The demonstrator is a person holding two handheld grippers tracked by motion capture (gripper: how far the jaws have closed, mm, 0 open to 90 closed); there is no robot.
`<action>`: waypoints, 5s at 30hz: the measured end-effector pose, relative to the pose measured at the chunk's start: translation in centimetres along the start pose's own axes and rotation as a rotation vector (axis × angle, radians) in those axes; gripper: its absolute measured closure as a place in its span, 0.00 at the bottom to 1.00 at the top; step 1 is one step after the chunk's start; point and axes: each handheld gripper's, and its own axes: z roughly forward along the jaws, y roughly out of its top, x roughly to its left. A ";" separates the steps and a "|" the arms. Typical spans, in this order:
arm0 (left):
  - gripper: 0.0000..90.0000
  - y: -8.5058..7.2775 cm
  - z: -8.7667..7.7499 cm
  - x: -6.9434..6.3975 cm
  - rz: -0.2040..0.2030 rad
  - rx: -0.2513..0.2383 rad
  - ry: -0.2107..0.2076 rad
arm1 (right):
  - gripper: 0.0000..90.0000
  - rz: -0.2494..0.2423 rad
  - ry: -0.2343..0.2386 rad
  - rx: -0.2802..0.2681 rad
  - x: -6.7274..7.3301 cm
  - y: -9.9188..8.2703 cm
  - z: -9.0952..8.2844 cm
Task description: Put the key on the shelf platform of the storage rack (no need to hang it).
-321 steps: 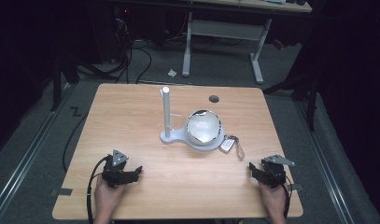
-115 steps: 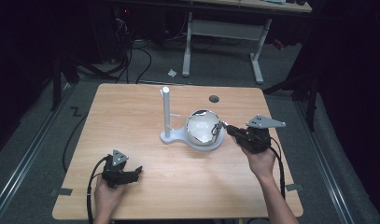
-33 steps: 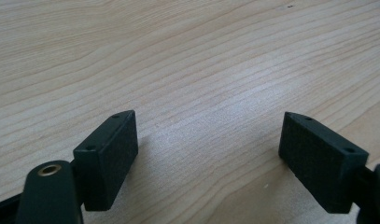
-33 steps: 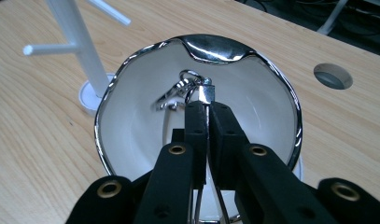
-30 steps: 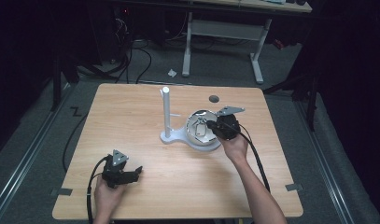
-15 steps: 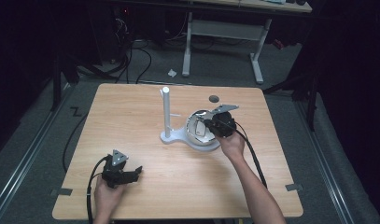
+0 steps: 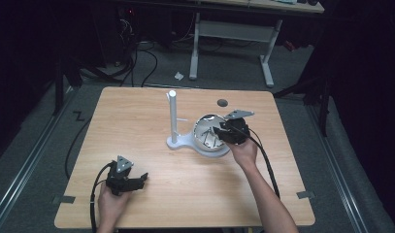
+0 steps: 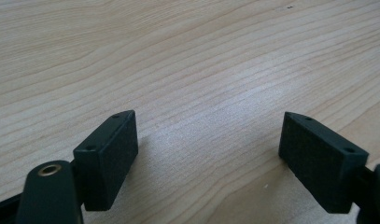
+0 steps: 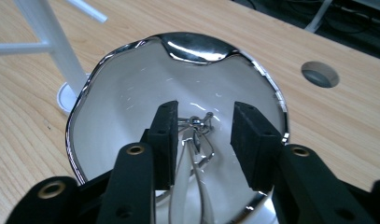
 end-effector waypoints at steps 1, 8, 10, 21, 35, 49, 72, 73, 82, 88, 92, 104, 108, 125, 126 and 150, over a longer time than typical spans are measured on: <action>0.22 0.0 0.0 0.0 0.000 0.000 0.000 | 0.66 0.004 0.000 -0.010 -0.1 0.0 -0.3; 0.22 0.0 0.0 0.0 0.001 0.001 0.001 | 0.64 0.030 0.009 -0.035 -0.6 -0.1 -2.2; 0.22 0.0 0.0 0.0 0.001 0.001 0.002 | 0.63 0.042 0.010 -0.040 -0.9 -0.3 -2.6; 0.22 0.0 0.0 0.0 0.002 0.001 0.003 | 0.63 0.124 0.012 -0.070 -2.8 -1.8 -5.1; 0.22 0.0 0.0 0.0 0.001 0.000 0.005 | 0.62 0.169 0.005 -0.084 -3.7 -3.7 -7.3; 0.23 0.0 0.0 0.0 0.000 0.000 0.005 | 0.60 0.224 0.002 -0.116 -4.7 -6.1 -9.3; 0.23 0.0 0.0 0.0 0.001 0.000 0.007 | 0.60 0.269 -0.010 -0.124 -4.6 -9.4 -10.8; 0.23 0.0 0.0 0.0 0.001 0.000 0.007 | 0.60 0.262 -0.010 -0.128 -4.4 -9.5 -10.9; 0.23 0.0 0.0 0.0 0.002 0.000 0.007 | 0.60 0.253 0.006 -0.122 -3.2 -10.5 -11.3; 0.23 0.0 0.0 -0.1 0.001 0.000 0.008 | 0.60 0.255 0.030 -0.107 -2.7 -11.1 -11.0; 0.23 0.0 0.0 -0.1 0.000 -0.001 0.008 | 0.60 0.251 0.038 -0.110 -2.4 -11.4 -10.8; 0.23 0.0 0.0 -0.1 0.001 0.000 0.008 | 0.60 0.248 0.062 -0.099 -1.2 -12.1 -9.8; 0.23 0.0 0.0 -0.1 0.001 0.000 0.008 | 0.60 0.245 0.070 -0.090 -0.9 -12.3 -9.5; 0.23 0.0 0.0 -0.1 0.000 0.000 0.008 | 0.60 0.225 0.105 -0.067 0.7 -13.2 -7.8; 0.23 0.0 0.0 -0.1 0.000 0.000 0.008 | 0.60 0.228 0.106 -0.064 0.9 -13.2 -7.7; 0.23 0.0 0.0 -0.1 0.001 0.000 0.008 | 0.60 0.183 0.126 -0.046 3.1 -13.7 -5.5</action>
